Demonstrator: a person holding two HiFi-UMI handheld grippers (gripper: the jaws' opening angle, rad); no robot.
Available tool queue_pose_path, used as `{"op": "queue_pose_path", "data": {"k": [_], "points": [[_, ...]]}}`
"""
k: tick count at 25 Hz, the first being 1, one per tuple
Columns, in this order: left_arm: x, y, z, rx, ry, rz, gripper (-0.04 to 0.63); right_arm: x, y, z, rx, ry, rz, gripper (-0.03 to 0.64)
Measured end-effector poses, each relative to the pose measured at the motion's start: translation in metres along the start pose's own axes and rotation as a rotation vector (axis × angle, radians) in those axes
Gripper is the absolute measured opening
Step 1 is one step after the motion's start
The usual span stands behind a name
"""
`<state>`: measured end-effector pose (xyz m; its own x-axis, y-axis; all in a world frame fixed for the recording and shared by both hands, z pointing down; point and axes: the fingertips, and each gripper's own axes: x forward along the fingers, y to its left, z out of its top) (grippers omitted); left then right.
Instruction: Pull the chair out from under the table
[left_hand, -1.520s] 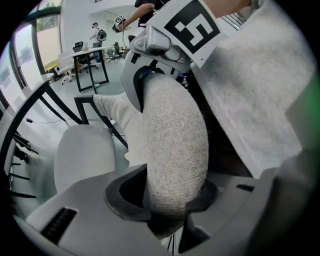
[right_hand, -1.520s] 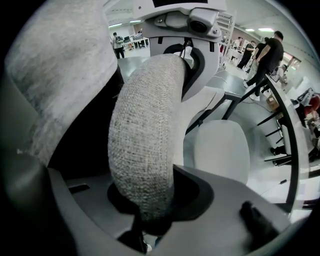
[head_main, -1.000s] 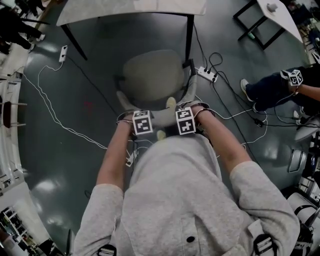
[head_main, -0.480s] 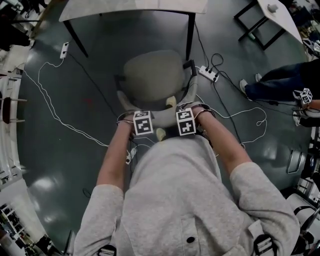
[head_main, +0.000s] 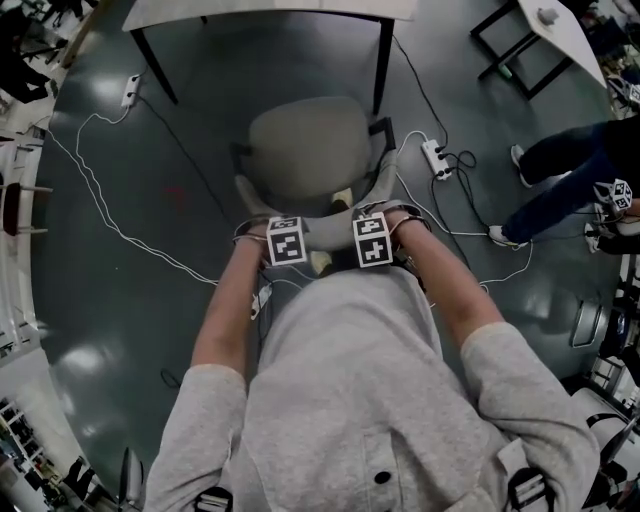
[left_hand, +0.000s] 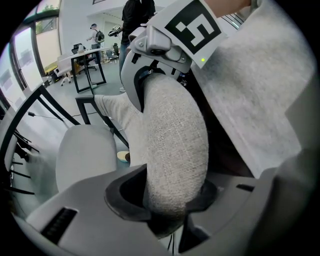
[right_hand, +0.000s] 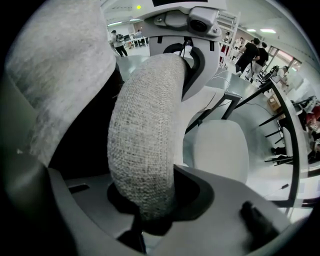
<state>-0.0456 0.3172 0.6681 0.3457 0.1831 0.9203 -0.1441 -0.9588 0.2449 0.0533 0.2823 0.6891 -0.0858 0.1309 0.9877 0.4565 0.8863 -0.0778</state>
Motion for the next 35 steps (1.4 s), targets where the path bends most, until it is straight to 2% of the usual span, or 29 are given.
{"op": "queue_pose_path", "data": {"k": [6,9,12,18,20,22,24,27,29,32,35], "points": [[0.001,-0.006,0.001,-0.02,-0.032,0.042,0.16,0.0,0.006,0.001,-0.015,0.013,-0.009,0.115],[-0.008,-0.001,0.0,-0.058,-0.088,0.08,0.176,-0.008,0.002,0.0,0.012,0.003,-0.027,0.13],[-0.024,0.002,-0.006,-0.089,-0.173,0.161,0.178,-0.022,-0.001,0.001,0.031,-0.023,-0.059,0.135],[-0.07,-0.005,-0.018,-0.316,-0.391,0.378,0.169,-0.064,0.003,-0.01,0.066,-0.136,-0.172,0.135],[-0.093,-0.008,-0.02,-0.42,-0.491,0.448,0.112,-0.089,0.0,-0.009,0.14,-0.225,-0.245,0.131],[-0.125,-0.004,-0.026,-0.565,-0.628,0.547,0.067,-0.123,-0.014,-0.005,0.268,-0.361,-0.348,0.061],[-0.159,0.004,-0.029,-0.68,-0.739,0.685,0.038,-0.16,-0.03,-0.002,0.407,-0.507,-0.436,0.044],[-0.203,0.015,-0.023,-0.78,-0.822,0.892,0.029,-0.217,-0.054,0.0,0.573,-0.703,-0.567,0.038],[-0.226,0.02,-0.008,-0.816,-0.883,0.974,0.029,-0.253,-0.066,-0.004,0.691,-0.83,-0.669,0.039],[-0.259,0.022,0.026,-0.811,-0.98,1.05,0.029,-0.294,-0.074,-0.022,0.868,-0.995,-0.808,0.038],[-0.287,0.022,0.049,-0.792,-1.019,1.119,0.029,-0.313,-0.073,-0.038,0.985,-1.095,-0.859,0.038]]}}
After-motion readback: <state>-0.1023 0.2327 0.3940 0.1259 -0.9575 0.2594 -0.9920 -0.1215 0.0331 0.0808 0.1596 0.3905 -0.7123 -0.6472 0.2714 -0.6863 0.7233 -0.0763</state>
